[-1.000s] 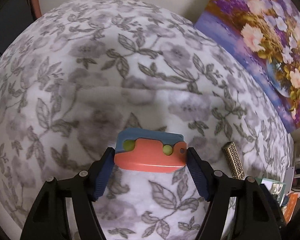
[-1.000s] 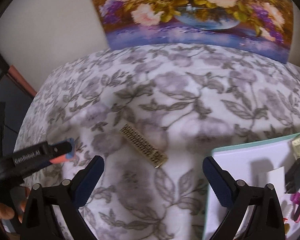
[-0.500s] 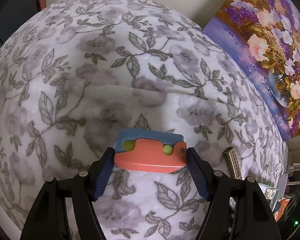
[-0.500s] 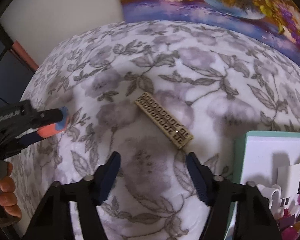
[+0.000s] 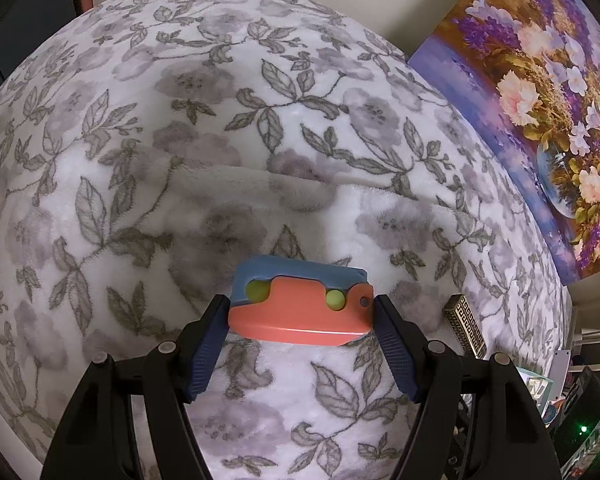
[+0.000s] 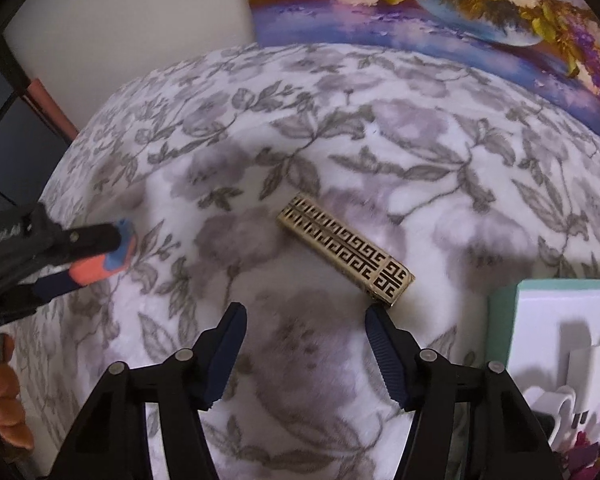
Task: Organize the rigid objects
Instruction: 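Grasp the gold patterned bar with the right tool while the left tool holds the toy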
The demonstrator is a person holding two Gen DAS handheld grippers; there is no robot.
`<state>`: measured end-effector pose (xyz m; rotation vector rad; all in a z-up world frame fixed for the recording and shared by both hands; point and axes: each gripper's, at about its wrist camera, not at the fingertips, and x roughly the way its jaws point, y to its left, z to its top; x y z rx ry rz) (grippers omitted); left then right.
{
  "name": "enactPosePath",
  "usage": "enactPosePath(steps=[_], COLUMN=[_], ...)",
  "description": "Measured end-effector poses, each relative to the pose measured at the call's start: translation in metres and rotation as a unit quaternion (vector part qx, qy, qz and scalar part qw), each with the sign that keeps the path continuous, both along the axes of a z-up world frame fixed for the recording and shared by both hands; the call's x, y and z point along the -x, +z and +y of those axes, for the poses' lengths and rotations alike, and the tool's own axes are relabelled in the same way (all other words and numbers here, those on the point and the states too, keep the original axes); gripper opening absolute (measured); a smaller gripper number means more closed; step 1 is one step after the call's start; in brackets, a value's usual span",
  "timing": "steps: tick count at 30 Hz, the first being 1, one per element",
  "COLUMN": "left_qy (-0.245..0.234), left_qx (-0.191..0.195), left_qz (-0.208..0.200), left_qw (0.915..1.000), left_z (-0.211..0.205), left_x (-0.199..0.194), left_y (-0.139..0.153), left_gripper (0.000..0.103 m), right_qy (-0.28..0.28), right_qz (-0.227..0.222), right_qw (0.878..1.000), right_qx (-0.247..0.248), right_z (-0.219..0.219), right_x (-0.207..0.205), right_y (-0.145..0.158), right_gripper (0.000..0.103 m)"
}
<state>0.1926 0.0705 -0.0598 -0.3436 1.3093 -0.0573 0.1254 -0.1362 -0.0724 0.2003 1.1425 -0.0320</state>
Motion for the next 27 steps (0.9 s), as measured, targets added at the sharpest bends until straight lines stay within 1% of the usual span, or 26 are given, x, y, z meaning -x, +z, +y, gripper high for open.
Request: enactPosePath(steps=[5, 7, 9, 12, 14, 15, 16, 19, 22, 27], left_qy=[0.003, 0.004, 0.004, 0.006, 0.006, 0.007, 0.008, 0.011, 0.013, 0.015], left_qx=[0.003, 0.006, 0.008, 0.008, 0.007, 0.007, 0.005, -0.006, -0.011, -0.011], left_qz=[0.004, 0.006, 0.006, 0.005, 0.005, 0.005, 0.005, 0.004, 0.004, 0.008], left_qw=[1.0000, 1.0000, 0.9999, 0.9999, 0.9999, 0.9999, 0.9999, 0.9999, 0.9998, 0.9998], left_z=[0.001, 0.001, 0.001, 0.000, 0.000, 0.000, 0.000, 0.002, 0.004, 0.005], left_x=[0.000, -0.001, -0.001, 0.000, -0.001, -0.001, -0.001, -0.001, -0.001, -0.001], left_y=[-0.002, -0.003, -0.003, -0.002, -0.002, -0.002, -0.002, -0.002, -0.003, -0.005], left_gripper=[0.073, 0.073, 0.073, 0.073, 0.073, 0.073, 0.073, 0.073, 0.073, 0.073], right_qy=[-0.001, -0.017, -0.036, -0.042, -0.045, -0.049, -0.054, -0.060, -0.079, -0.098], right_qz=[0.002, 0.003, 0.000, -0.005, -0.009, -0.011, -0.013, -0.013, -0.015, -0.009], right_qw=[0.999, 0.999, 0.999, 0.999, 0.999, 0.999, 0.998, 0.998, 0.996, 0.994], right_qx=[0.041, 0.040, 0.024, 0.019, 0.017, 0.012, 0.008, 0.019, 0.025, 0.041], right_z=[-0.002, -0.010, -0.018, -0.018, -0.016, -0.016, -0.014, -0.008, -0.007, -0.006], right_x=[-0.003, -0.002, -0.001, -0.003, -0.005, -0.006, -0.008, -0.013, -0.017, -0.025], right_y=[0.000, -0.001, 0.001, 0.000, 0.000, -0.001, -0.002, -0.002, -0.004, -0.005], right_gripper=[0.065, 0.065, 0.065, 0.067, 0.073, 0.078, 0.080, 0.081, 0.082, 0.082])
